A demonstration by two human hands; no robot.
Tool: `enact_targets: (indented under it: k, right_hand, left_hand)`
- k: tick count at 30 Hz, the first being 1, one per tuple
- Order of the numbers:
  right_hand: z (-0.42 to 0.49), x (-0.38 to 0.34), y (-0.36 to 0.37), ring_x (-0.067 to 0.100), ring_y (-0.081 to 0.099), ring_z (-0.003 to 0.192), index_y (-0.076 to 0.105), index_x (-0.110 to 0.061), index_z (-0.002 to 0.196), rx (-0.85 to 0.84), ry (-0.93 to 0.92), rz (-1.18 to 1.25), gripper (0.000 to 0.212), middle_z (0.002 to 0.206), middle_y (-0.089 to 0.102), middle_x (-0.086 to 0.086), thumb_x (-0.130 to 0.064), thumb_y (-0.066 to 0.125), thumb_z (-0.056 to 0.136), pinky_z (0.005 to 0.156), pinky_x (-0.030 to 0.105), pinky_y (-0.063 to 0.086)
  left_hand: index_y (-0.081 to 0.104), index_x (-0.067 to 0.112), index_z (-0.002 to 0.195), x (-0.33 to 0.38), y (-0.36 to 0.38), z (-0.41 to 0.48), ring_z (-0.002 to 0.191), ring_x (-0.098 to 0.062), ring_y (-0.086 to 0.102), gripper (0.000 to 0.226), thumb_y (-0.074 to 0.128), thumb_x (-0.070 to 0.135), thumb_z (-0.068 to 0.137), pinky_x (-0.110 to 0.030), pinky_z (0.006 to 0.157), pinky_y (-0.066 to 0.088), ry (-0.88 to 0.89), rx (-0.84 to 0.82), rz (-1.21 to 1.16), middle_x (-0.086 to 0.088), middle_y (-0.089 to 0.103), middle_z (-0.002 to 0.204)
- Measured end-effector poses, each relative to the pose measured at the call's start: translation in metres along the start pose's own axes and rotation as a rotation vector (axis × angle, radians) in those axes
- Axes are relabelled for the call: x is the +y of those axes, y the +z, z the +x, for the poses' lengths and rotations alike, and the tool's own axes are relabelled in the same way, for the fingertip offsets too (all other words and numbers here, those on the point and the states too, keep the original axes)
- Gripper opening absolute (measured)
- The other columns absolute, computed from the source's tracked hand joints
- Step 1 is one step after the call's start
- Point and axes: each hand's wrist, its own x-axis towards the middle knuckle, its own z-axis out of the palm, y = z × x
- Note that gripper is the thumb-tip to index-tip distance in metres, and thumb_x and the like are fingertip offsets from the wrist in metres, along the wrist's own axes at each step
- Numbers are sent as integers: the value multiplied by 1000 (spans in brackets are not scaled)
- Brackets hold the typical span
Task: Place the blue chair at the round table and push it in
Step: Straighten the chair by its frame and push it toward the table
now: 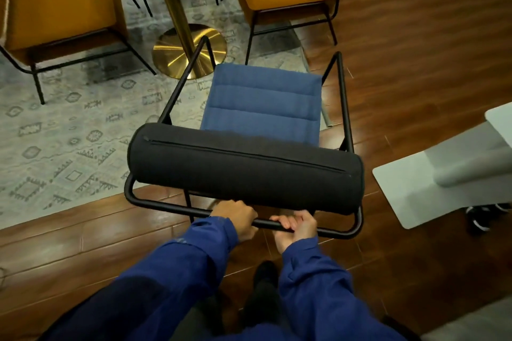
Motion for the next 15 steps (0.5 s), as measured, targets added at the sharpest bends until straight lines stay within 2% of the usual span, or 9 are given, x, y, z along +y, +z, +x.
enact_targets:
  k: [7,9,10,13,15]
  right_hand:
    - [15,-16,-30,16,28,49,34,-17,56,118,71,5,36,39,30,-1,-11,43,90,68,35,43]
    - [13,-17,-31,19,41,56,39,-14,61,151,60,-59,33,50,42,4,-16,47,93,72,40,48]
    - [8,-17,-31,22,49,64,43,-12,66,174,62,-118,30,62,49,9,-20,49,94,76,44,50]
    - [-4,-19,-41,34,60,89,51,-8,83,206,130,-540,28,90,59,21,-34,57,92,85,47,52]
    - [-21,-15,-40,31,65,89,58,-4,89,176,203,-923,39,95,66,21,-43,58,89,81,42,56]
  left_hand:
    - [49,32,71,10,29,6,72,-21,57,15,46,46,76,-33,66,39,41,-125,-82,9,52,69]
    - [56,31,80,7,26,5,82,-26,62,15,50,44,77,-34,69,42,45,-126,-100,1,63,81]
    - [58,30,84,2,24,4,85,-27,63,16,52,43,78,-34,71,43,43,-133,-121,-1,66,88]
    - [60,25,93,-9,13,-2,90,-27,63,20,56,40,81,-35,75,49,69,-192,-145,-5,65,99]
    - [59,21,100,-20,-1,-11,92,-26,61,28,56,43,82,-35,76,48,92,-208,-104,-6,63,104]
